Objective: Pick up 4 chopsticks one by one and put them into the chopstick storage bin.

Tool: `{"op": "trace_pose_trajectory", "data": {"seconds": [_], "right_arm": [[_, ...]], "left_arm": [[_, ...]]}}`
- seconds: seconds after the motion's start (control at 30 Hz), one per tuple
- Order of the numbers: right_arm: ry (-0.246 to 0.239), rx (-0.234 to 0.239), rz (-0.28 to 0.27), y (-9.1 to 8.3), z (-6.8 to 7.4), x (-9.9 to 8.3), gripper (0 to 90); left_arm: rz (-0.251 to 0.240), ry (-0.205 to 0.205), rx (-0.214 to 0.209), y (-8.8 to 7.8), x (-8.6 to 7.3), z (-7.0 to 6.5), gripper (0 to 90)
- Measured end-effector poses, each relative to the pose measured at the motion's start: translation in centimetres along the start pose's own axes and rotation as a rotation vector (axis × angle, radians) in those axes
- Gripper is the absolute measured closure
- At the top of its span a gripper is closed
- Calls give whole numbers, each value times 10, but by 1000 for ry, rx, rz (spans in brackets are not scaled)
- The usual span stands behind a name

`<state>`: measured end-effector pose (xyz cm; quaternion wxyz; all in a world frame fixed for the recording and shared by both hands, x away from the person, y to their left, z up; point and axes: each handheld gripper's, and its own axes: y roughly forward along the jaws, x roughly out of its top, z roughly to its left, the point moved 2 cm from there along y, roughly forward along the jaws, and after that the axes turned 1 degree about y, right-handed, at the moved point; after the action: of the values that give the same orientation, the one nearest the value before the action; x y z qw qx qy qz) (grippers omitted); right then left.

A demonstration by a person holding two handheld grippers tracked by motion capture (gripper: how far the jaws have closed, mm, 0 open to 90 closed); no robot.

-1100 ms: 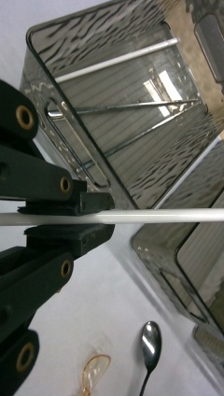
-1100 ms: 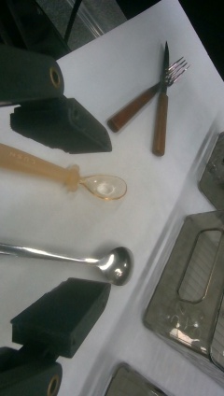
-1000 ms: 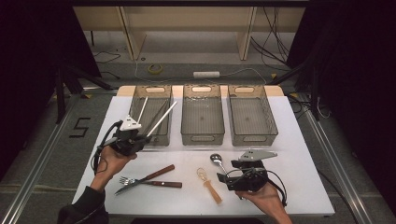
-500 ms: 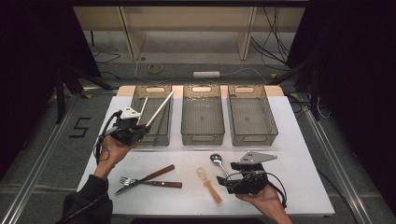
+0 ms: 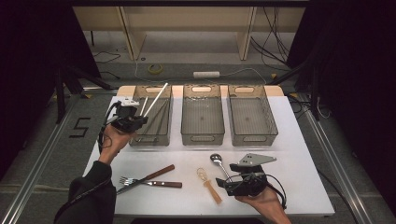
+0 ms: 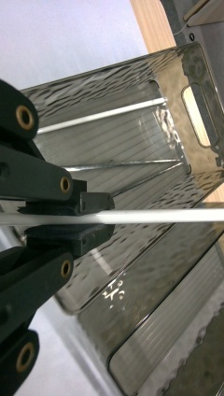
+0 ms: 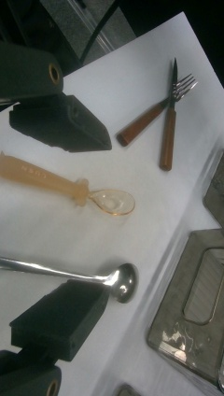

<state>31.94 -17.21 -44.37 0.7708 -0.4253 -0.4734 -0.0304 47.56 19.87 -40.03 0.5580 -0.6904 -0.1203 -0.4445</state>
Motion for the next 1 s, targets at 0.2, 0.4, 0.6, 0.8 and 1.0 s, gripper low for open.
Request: {"op": "trace_pose_trajectory", "data": {"seconds": [0.2,0.4,0.6,0.8,1.0], "right_arm": [[-5,2,-1,-1,0,-1,265],[-8,3,5,-1,1,-2,265],[-12,6,5,-1,1,-2,265],[-17,8,4,-1,2,-2,265],[-22,9,11,0,3,-2,265]], "left_arm": [[7,-24,18,10,7,10,843],[21,-43,30,23,12,20,843],[30,-57,48,35,14,24,843],[41,-70,59,43,13,28,842],[53,-85,63,53,11,30,841]]}}
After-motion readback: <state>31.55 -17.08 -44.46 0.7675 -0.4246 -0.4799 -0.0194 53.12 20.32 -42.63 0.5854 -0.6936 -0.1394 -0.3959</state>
